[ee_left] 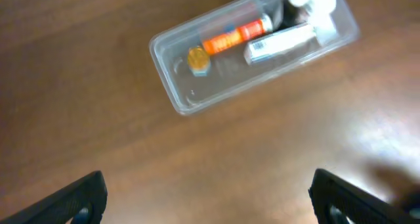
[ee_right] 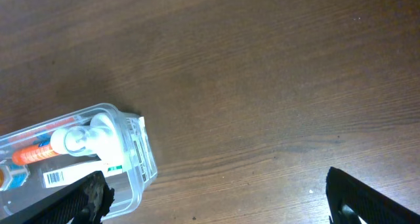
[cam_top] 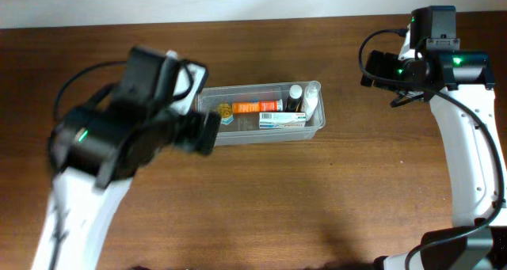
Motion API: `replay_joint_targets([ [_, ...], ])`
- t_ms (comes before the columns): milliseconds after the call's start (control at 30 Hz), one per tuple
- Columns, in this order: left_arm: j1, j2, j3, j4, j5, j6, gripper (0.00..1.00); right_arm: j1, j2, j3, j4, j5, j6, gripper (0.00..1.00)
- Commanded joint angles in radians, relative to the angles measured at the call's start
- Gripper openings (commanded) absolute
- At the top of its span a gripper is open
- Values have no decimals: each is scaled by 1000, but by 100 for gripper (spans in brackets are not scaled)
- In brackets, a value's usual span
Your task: Pack container
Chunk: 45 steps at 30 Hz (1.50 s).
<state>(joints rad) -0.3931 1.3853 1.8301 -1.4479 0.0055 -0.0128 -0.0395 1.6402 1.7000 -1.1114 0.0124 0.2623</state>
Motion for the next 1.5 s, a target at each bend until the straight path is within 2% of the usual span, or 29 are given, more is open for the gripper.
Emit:
replay_joint_targets([
  [0, 1, -59, 8, -76, 43, -2, 99, 0, 1, 5, 0, -4, 9, 98],
  [167, 1, -128, 8, -241, 44, -3, 99, 0, 1, 5, 0, -4, 9, 98],
  [433, 1, -189, 0, -233, 77, -3, 99, 0, 1, 5, 0, -4, 8, 98],
  [567, 18, -220, -40, -144, 77, -2, 99, 0, 1, 5, 0, -4, 9, 98],
  [733, 108, -362, -257, 130, 78, -3, 99, 0, 1, 5, 0, -4, 8, 99],
  [900, 194, -544, -601, 459, 85, -2, 100, 0, 1, 5, 0, -4, 9, 98],
  [1100, 227, -753, -982, 811, 78, 6, 99, 0, 1, 5, 0, -4, 8, 98],
  [1267, 233, -916, -1234, 1111, 77, 39, 100, 0, 1, 5, 0, -4, 9, 98],
  [1467, 268, -1106, -1506, 1399, 101, 39, 99, 0, 1, 5, 0, -4, 8, 98],
])
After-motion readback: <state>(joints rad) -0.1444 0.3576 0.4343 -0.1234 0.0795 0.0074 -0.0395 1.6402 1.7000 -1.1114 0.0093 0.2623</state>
